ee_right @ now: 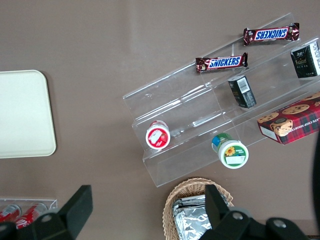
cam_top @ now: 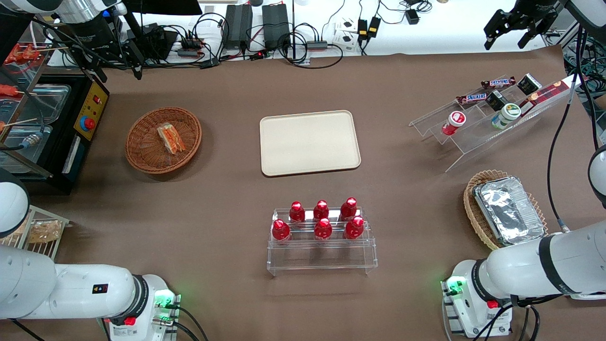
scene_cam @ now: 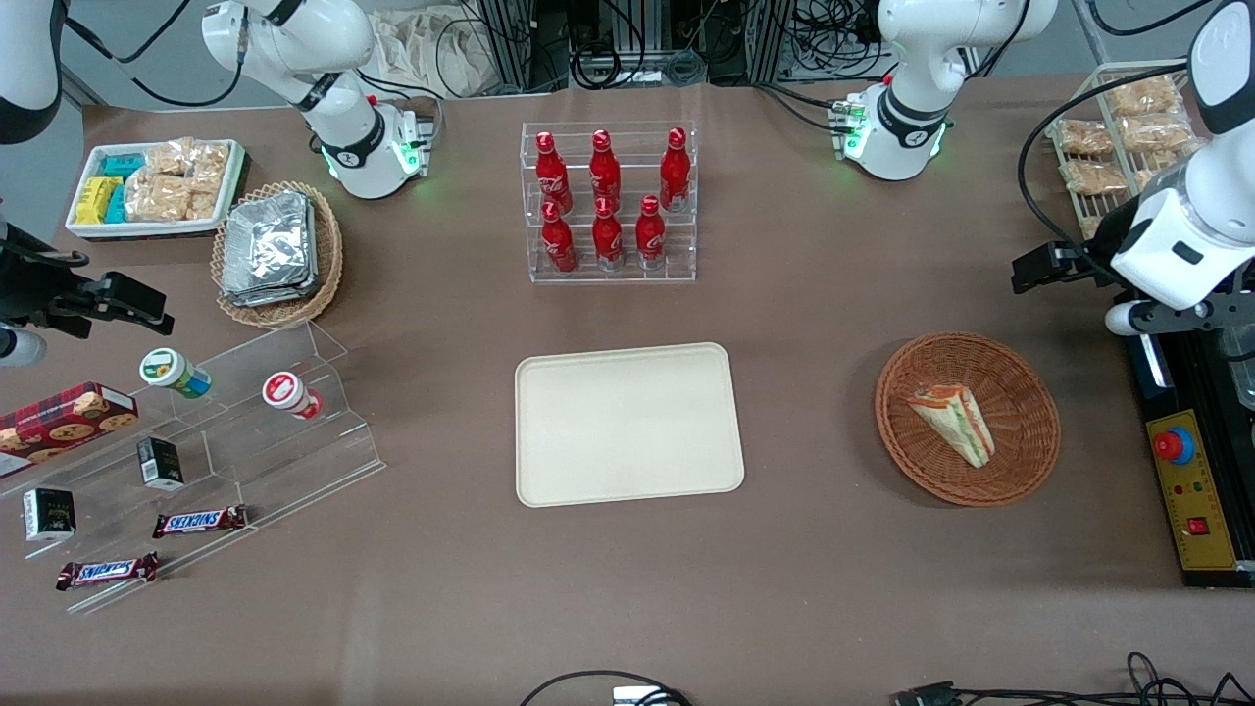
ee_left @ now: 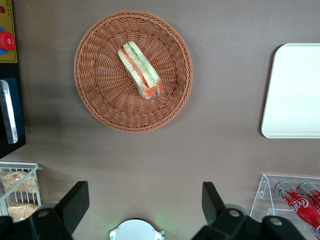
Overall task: Place sandwich from basket to tray
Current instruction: 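Move the left gripper down over the wrapped sandwich in the wicker basket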
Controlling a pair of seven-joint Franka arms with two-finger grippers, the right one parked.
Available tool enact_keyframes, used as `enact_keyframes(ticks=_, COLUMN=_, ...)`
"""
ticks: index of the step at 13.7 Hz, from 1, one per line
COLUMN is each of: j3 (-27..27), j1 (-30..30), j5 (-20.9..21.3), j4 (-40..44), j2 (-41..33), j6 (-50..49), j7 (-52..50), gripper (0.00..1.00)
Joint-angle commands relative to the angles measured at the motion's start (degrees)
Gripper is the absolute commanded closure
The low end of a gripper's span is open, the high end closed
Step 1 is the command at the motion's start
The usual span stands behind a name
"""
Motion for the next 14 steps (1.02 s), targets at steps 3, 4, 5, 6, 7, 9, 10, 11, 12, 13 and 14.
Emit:
enact_keyframes(ticks=3, j3=-0.27, j1=0.26, j5=-0.16, j4=1.41, j2=0.57, j6=-0.06, j7=-0.03, gripper=0.00)
enact_keyframes(ticks=4, j3=-0.27, j1=0.43, j5=-0.16, j4=1.41, j2=0.48, j6=-0.06, j7=0.31, gripper=0.00)
enact_keyframes(ticks=5, j3=-0.18, j1=0.61, j5=-0.16, j4=1.50, j2=0.48, j6=-0.06, j7=0.40, gripper=0.00)
enact_keyframes(ticks=6, j3=-0.09, j1=0.61, j5=-0.07, j4=1.41, j2=0.48, j6=-0.15, j7=0.41, gripper=0.00)
enact_keyframes(ticks=7, j3=-0.09, j1=0.69, j5=-0.07, j4=1.24, j2=0.48, j6=-0.41, j7=-0.29, gripper=0.00)
enact_keyframes(ticks=9, j3=0.00, j1=0.69, j5=0.02, j4=0.98, j2=1.00, j6=-0.15, j7=-2.13, gripper=0.00)
enact_keyframes(ticks=10, j3=0.00, j1=0.70, j5=-0.07, j4=1.24, j2=1.70, j6=0.12, j7=-4.75, gripper=0.00)
enact_keyframes(ticks=11, j3=0.09, j1=0.70, j5=-0.16, j4=1.50, j2=2.76, j6=0.12, j7=-6.96, gripper=0.00)
enact_keyframes(ticks=12, j3=0.09, j1=1.13, j5=-0.24, j4=1.59, j2=3.46, j6=0.38, j7=-7.93, gripper=0.00)
enact_keyframes(ticks=13, j3=0.09, j1=1.66, j5=-0.25, j4=1.50, j2=3.99, j6=0.73, j7=-8.55, gripper=0.01)
enact_keyframes(ticks=14, j3=0.09, j1=1.84, j5=-0.25, j4=1.50, j2=4.87, j6=0.91, j7=-10.30, gripper=0.02)
